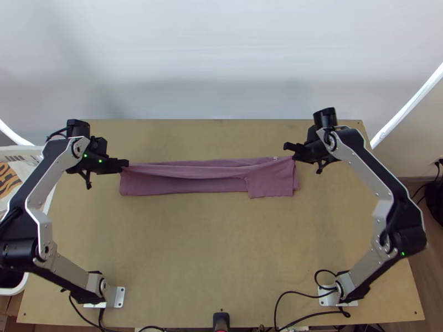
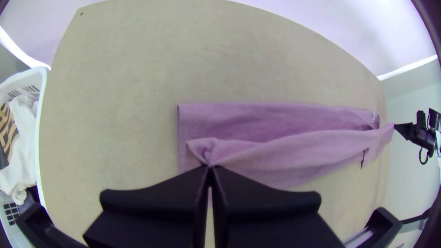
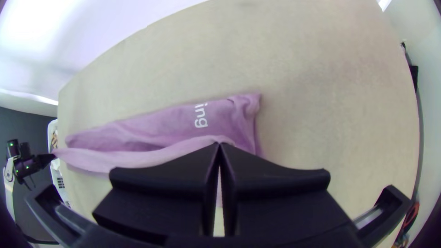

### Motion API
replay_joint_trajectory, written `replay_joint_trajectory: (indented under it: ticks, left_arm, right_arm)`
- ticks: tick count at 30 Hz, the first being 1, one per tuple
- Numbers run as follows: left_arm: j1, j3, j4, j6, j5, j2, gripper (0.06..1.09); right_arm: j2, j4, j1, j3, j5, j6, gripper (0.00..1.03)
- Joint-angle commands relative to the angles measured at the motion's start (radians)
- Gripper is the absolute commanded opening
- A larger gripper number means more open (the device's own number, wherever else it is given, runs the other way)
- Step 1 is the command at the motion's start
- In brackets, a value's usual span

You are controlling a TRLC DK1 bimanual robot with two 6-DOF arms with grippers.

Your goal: Fold the t-shirt

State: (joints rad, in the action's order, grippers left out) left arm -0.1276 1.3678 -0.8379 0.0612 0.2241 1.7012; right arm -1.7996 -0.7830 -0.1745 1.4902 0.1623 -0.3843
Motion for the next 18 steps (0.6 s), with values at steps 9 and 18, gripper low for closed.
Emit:
replay_joint_trajectory:
  ticks: [9, 18]
  left_arm:
    - [0.002, 0.039, 0.057, -0.103, -0.002, 0.089, 0.13]
    - [-0.073, 0.013, 0.105, -0.078, 0.090, 0.006, 0.94]
  right_arm:
    - [-0.132, 0.090, 0.006, 0.076, -0.079, -0.030, 0.25]
    - [0.025, 0.133, 0.049, 0.079, -0.124, -0.111, 1.00]
